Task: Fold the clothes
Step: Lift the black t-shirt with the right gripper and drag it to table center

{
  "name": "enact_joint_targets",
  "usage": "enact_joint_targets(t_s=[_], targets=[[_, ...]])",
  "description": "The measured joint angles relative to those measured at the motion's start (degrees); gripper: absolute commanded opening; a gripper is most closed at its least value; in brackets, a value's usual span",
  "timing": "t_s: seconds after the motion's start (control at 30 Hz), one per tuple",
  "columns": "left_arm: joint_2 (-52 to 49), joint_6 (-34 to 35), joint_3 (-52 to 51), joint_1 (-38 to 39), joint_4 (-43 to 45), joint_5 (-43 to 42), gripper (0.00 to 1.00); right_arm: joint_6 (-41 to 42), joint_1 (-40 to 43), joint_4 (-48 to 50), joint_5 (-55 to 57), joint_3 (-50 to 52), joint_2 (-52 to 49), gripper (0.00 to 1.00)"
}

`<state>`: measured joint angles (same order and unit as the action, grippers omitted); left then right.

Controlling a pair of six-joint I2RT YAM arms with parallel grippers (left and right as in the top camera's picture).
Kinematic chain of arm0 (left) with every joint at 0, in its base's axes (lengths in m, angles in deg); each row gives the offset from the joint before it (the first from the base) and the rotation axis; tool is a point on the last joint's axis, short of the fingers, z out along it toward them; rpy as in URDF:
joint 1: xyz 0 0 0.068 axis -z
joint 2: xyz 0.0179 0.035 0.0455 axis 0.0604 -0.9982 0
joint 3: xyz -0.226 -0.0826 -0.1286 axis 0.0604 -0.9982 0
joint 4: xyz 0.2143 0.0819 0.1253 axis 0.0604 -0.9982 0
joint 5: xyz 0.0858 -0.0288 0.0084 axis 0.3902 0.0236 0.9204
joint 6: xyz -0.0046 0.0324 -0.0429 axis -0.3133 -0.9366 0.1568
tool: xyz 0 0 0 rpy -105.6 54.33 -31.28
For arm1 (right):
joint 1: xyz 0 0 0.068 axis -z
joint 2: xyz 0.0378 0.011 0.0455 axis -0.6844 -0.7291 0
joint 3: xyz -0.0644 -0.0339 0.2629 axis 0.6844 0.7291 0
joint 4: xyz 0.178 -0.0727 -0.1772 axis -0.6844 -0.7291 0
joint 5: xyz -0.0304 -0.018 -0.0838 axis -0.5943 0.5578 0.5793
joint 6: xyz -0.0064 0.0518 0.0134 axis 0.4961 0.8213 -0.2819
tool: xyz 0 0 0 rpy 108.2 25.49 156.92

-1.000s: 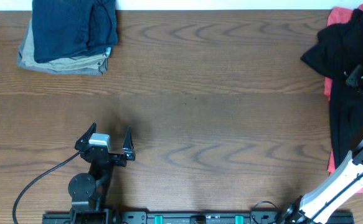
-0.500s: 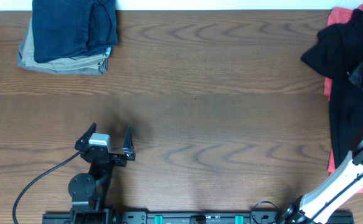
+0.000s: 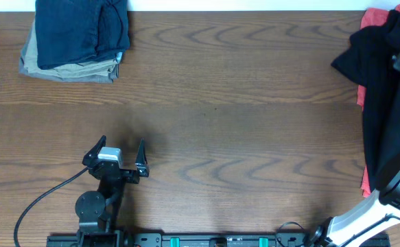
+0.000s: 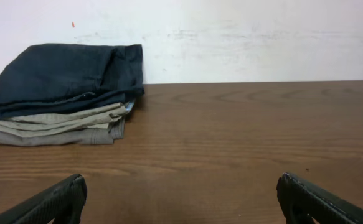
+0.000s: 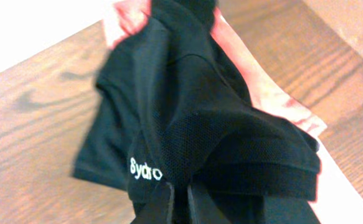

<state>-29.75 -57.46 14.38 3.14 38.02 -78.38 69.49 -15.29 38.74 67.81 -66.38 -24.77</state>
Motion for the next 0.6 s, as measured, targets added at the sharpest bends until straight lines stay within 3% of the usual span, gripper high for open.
enact_joint_targets(t_s=[0.3, 0.6], targets=[[0.0, 0.0, 0.0, 0.0, 0.0, 0.0, 0.98, 0.1, -5.4, -4.9, 0.2, -0.1, 1.5, 0.01], [0.0, 0.0, 0.0, 0.0, 0.0, 0.0, 0.98, 1.4, -20.6, -5.3, -8.2, -0.1, 1.5, 0.01]])
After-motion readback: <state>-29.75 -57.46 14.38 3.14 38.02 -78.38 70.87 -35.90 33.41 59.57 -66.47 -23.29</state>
